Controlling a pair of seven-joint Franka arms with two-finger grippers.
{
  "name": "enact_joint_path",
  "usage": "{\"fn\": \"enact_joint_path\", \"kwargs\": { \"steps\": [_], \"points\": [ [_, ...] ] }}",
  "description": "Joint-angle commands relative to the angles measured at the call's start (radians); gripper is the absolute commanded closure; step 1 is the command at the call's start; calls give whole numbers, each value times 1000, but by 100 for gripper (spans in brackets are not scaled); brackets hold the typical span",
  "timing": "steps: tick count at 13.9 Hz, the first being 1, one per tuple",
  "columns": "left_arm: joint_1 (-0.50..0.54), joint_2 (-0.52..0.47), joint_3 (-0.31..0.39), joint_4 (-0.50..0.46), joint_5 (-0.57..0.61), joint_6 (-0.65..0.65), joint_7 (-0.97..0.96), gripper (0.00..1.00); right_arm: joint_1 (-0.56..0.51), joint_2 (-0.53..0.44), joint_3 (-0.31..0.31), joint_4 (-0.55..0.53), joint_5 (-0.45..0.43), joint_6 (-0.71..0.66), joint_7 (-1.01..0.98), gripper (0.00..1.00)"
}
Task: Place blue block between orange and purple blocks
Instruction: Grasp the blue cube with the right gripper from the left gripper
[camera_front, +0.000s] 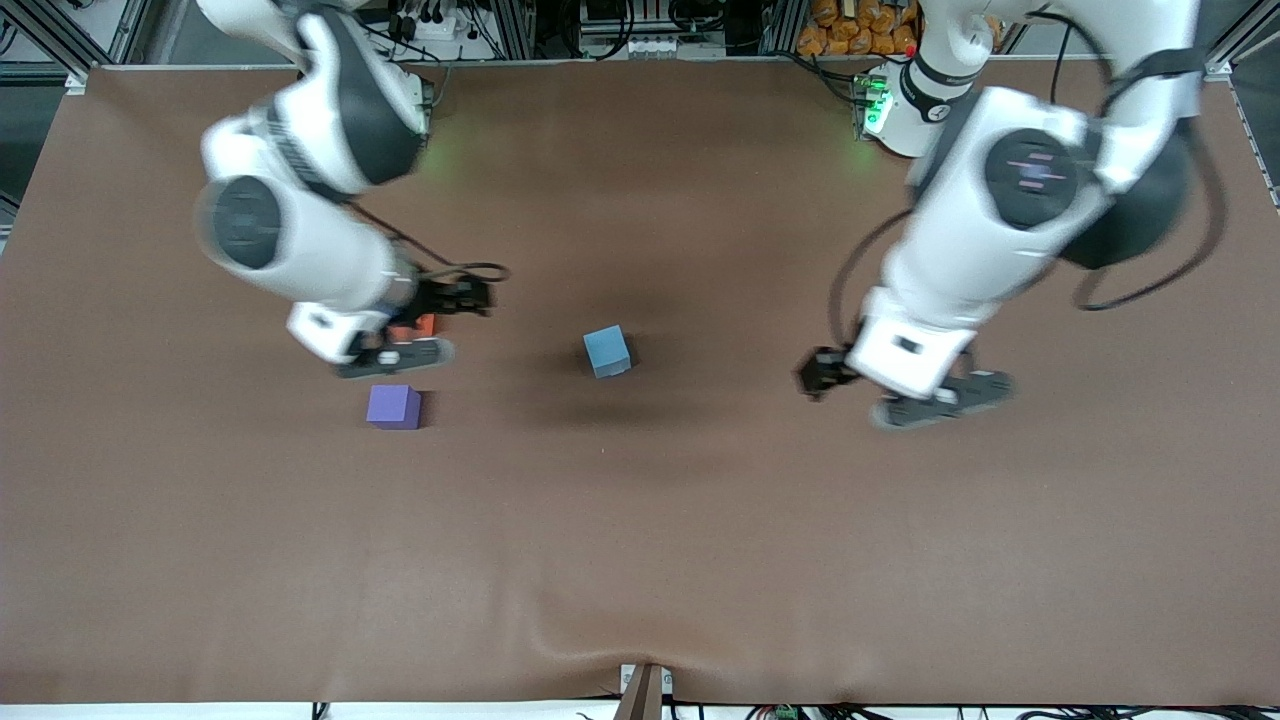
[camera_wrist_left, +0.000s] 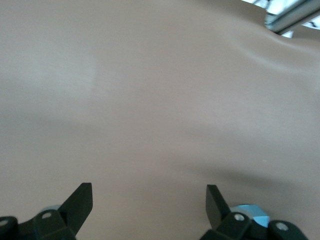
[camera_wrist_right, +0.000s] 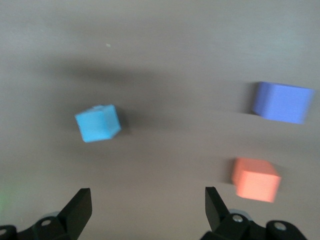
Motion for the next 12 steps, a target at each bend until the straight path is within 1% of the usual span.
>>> {"fn": "enact_joint_path", "kwargs": {
  "steps": [1,4,6,7,9,10,12],
  "points": [
    [83,-80,-17,-71,-10,-64,118,0,91,82,-12,10,16,126,84,0],
    [158,-181,-17,-186,-10,-69,270,0,185,191,-13,9,8,271,121,0],
    [183,-226,-15,-252,-10,-69,363,0,224,232,-15,9,-3,329,140,0],
    [198,-237,-17,-258,-9,-75,405,0,237,251,-16,9,-12,348,141,0],
    [207,-249,-14,-257,2,-100,462,0,242,276,-15,7,-84,362,141,0],
    [216,-251,-14,-255,4,-101,474,0,251,295,-16,8,-104,378,142,0],
    [218,-263,-14,-257,5,-106,484,0,269,320,-16,-10,-107,426,142,0]
  ]
}}
